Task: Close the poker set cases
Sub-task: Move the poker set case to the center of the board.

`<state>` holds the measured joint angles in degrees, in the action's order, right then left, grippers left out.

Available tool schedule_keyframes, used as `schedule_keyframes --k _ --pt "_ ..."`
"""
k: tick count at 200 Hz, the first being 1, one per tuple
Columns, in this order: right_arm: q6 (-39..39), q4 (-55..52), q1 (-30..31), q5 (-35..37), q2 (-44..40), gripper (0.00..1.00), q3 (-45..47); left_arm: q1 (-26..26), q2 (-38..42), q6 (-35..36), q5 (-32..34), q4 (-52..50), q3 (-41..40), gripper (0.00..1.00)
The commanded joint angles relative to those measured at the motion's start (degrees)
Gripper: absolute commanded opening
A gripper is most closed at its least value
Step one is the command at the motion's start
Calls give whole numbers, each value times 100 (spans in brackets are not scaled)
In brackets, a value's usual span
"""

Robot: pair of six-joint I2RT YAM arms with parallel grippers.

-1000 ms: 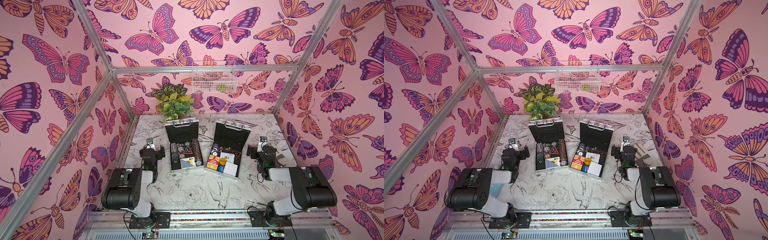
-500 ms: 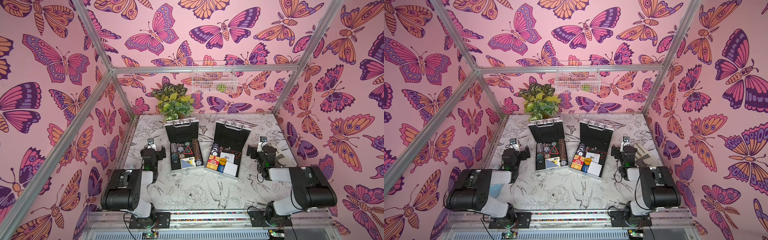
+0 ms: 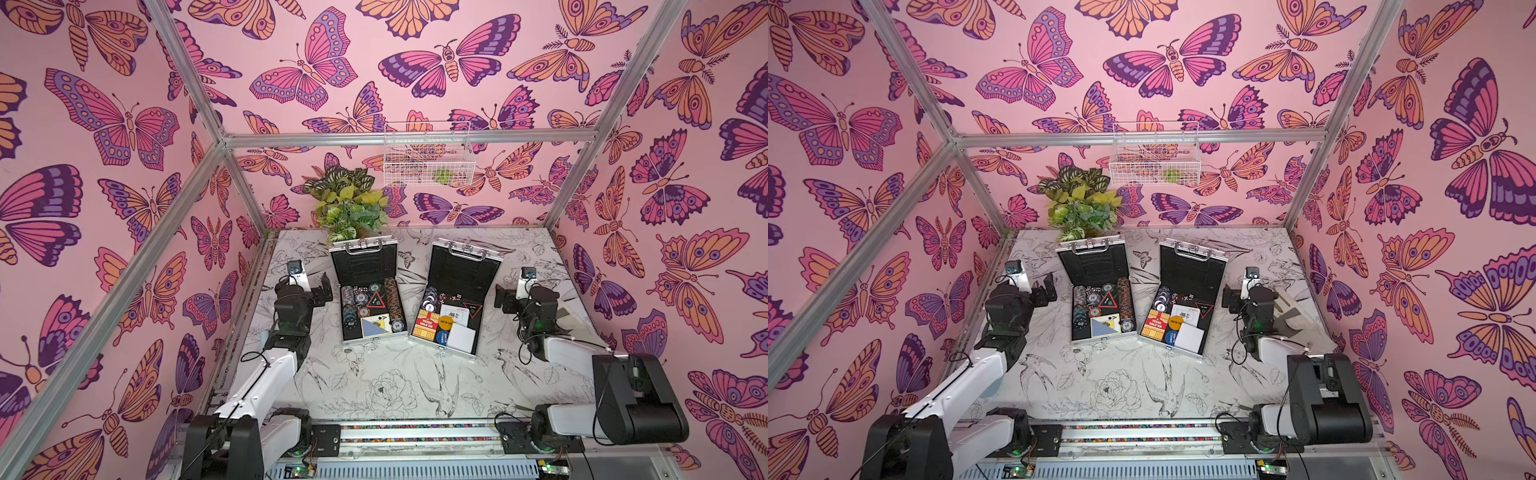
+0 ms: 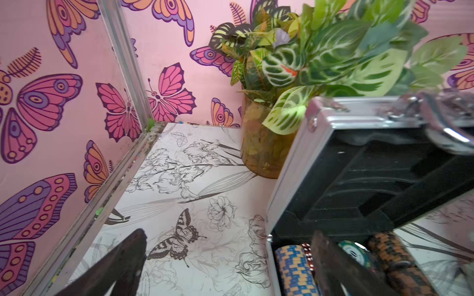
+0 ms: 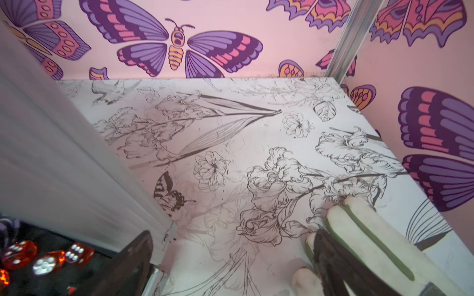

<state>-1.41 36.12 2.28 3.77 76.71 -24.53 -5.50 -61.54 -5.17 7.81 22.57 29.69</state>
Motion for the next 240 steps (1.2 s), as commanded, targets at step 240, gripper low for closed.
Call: schedule_keyframes --k 240 --pt "-253 -1701 160 -1374 -528 69 -1588 -3390 -2655 1064 -2083 -912 1401 100"
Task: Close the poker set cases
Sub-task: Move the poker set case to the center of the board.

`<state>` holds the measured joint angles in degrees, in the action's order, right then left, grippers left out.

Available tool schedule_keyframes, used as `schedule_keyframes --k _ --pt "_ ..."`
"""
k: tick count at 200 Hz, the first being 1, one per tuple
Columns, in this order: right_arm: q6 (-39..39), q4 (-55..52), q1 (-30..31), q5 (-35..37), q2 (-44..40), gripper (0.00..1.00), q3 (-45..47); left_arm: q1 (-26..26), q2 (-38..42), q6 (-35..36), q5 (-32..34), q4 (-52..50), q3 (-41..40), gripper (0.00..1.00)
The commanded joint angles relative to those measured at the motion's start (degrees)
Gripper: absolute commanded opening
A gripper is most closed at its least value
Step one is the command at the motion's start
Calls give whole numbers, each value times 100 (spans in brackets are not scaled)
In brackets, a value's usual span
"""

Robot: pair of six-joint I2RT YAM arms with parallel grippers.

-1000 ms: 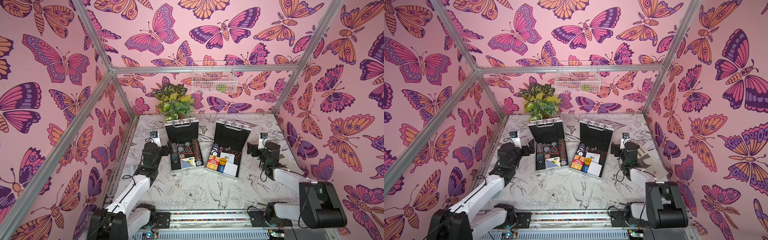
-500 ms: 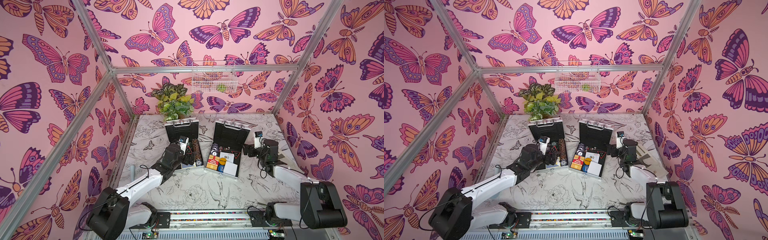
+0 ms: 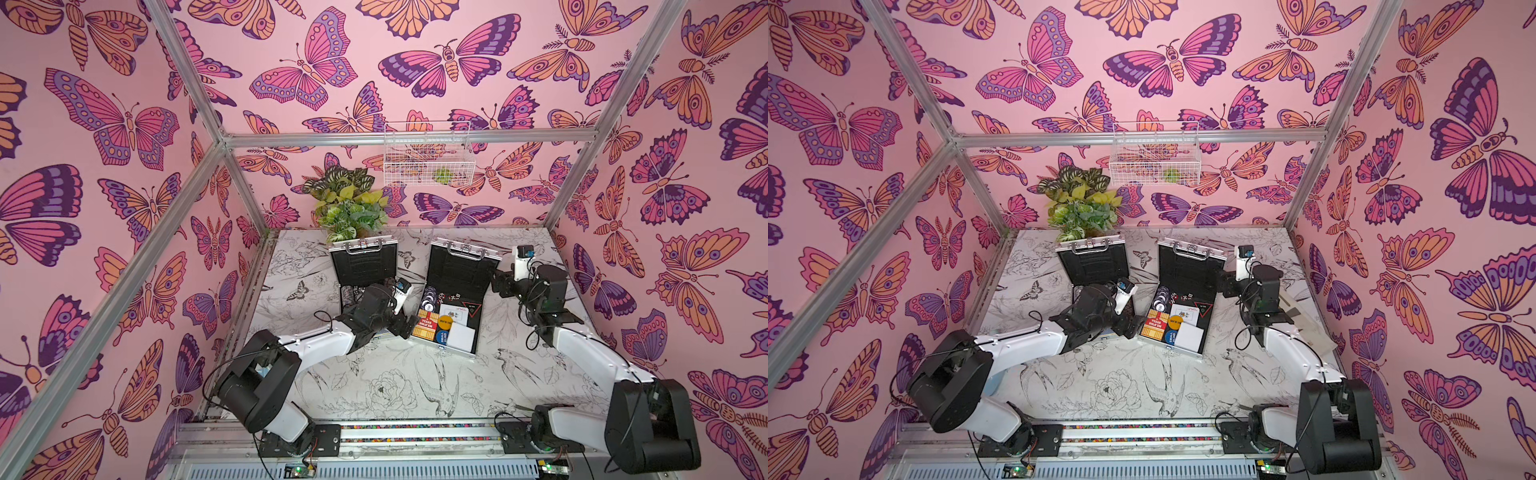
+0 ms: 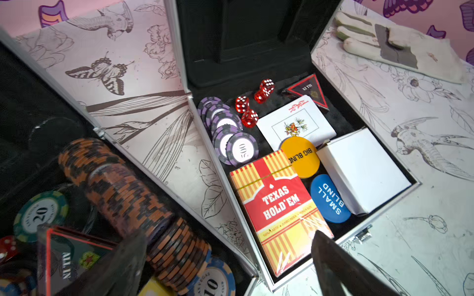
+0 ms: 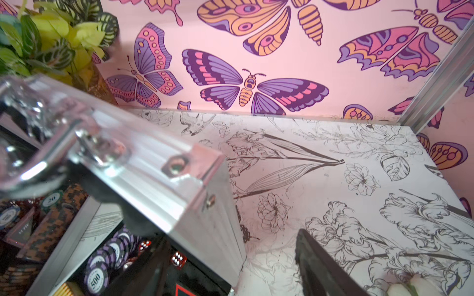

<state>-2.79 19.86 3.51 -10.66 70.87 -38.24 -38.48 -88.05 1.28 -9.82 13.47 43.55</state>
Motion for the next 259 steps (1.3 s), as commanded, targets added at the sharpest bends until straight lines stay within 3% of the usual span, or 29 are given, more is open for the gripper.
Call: schedule_keyframes --k 1,64,121,188,217,259 --pt "-116 -77 41 70 57 69 -223 -95 2 436 -332 -3 14 100" --pt "-75 -33 106 235 281 49 -349 -321 -18 975 -788 -241 -160 100" --pt "16 12 212 371 392 30 -396 -643 -483 1158 -713 -519 25 100" --pt "76 62 336 437 386 9 -428 -1223 -1263 1498 813 -486 395 100" --pt "141 29 388 437 379 1 -425 -1301 -1504 1450 1127 -347 501 100" --pt "175 -13 483 452 378 0 -375 -1302 -1843 1272 1685 -139 697 100"
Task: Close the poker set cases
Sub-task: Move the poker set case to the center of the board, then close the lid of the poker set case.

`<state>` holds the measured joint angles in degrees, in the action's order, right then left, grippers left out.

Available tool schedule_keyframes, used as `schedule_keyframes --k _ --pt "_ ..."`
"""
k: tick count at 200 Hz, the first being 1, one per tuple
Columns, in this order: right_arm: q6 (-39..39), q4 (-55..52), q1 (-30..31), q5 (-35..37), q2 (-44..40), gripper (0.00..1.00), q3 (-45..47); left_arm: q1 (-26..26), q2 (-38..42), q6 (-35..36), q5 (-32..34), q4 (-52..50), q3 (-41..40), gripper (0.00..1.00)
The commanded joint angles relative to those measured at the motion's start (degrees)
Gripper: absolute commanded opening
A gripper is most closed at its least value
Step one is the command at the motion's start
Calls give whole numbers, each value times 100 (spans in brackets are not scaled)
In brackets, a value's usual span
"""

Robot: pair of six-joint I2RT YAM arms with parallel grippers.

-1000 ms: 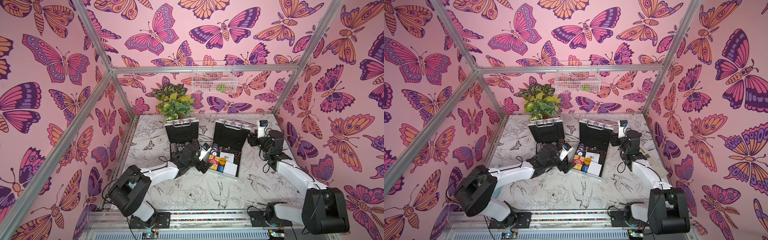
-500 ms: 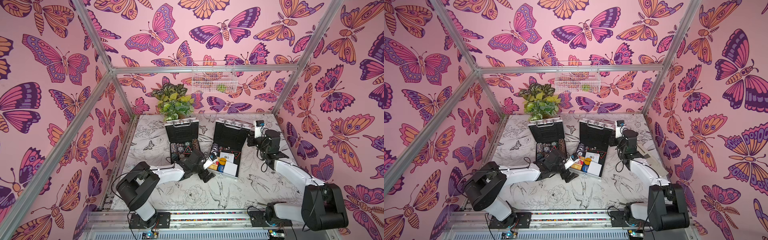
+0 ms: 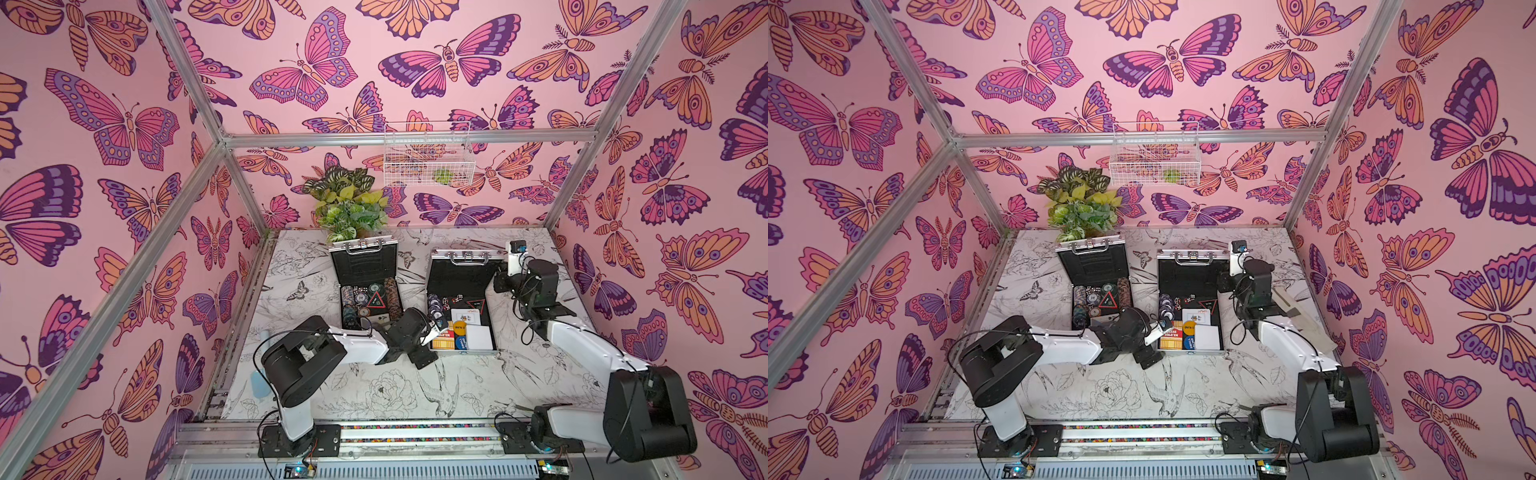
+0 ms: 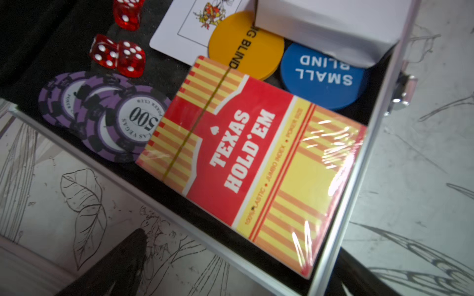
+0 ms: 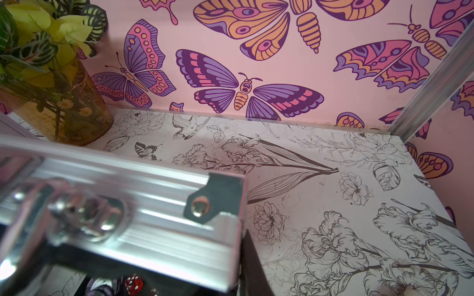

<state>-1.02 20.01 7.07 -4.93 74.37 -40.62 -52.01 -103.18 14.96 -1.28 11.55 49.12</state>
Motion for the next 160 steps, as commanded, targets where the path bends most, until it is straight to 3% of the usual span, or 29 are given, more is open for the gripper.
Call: schedule_keyframes --k 1,62,113,160 --pt "-3 -26 132 -117 27 0 -138 50 -337 -97 839 56 145 100" --pt "-3 -37 328 -101 42 0 -52 175 -653 -301 1364 265 469 100" --pt "2 -24 557 41 87 0 5 447 -742 -616 1122 604 554 100" --pt "-385 201 753 149 64 35 240 490 -888 -660 1051 831 572 100"
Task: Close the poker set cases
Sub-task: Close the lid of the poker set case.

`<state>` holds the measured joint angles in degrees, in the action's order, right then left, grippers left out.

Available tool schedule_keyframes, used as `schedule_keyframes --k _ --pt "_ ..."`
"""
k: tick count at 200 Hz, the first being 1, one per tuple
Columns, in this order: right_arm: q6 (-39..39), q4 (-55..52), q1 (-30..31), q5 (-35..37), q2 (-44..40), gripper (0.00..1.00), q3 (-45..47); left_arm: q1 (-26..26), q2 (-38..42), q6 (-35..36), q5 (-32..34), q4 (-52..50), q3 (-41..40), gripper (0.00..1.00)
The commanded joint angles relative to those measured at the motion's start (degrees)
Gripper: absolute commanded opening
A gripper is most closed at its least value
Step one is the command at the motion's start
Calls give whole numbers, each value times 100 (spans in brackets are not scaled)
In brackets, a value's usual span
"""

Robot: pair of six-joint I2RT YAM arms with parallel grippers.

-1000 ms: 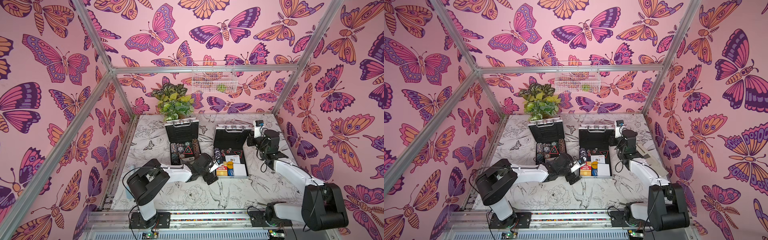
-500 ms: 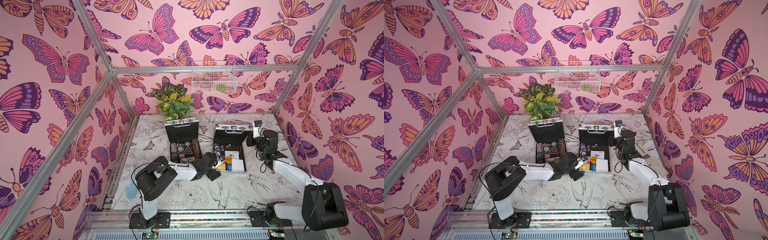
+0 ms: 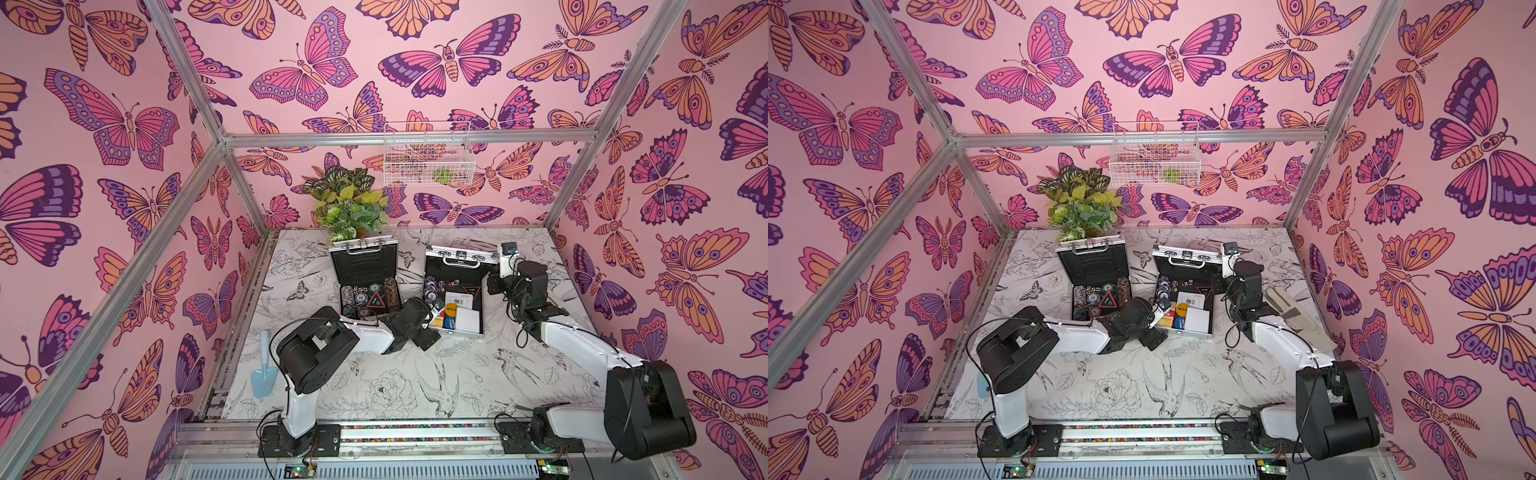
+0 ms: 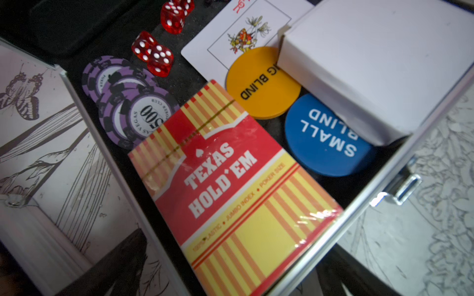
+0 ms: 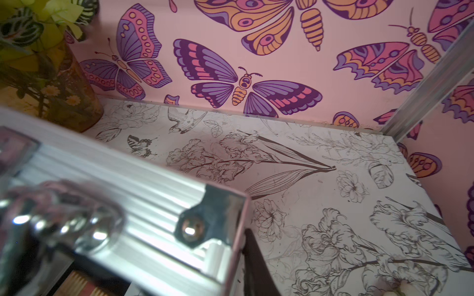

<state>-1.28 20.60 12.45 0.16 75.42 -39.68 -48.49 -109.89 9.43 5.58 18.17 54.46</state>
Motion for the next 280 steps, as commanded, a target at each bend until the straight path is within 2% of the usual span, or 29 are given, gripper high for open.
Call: schedule_keyframes --k 1,25,38,97,144,206,280 --pt "-370 140 223 -355 -43 36 150 138 -217 -108 360 173 39 100" --pt "-515 269 447 -90 -62 53 316 138 -222 -108 321 221 -12 100" --pt "-602 410 568 67 -50 58 433 146 -210 -108 312 254 -42 100" --pt "-1152 1016 784 606 91 69 794 164 -133 -82 233 375 -200 100" --pt "-1268 1137 838 877 347 71 895 156 293 -47 -2 453 -482 100" --pt "-1352 1359 870 864 500 73 1067 47 1040 -3 -173 416 -863 100" --pt "-1433 1551 989 959 639 76 1298 -67 2077 252 -28 181 -533 100"
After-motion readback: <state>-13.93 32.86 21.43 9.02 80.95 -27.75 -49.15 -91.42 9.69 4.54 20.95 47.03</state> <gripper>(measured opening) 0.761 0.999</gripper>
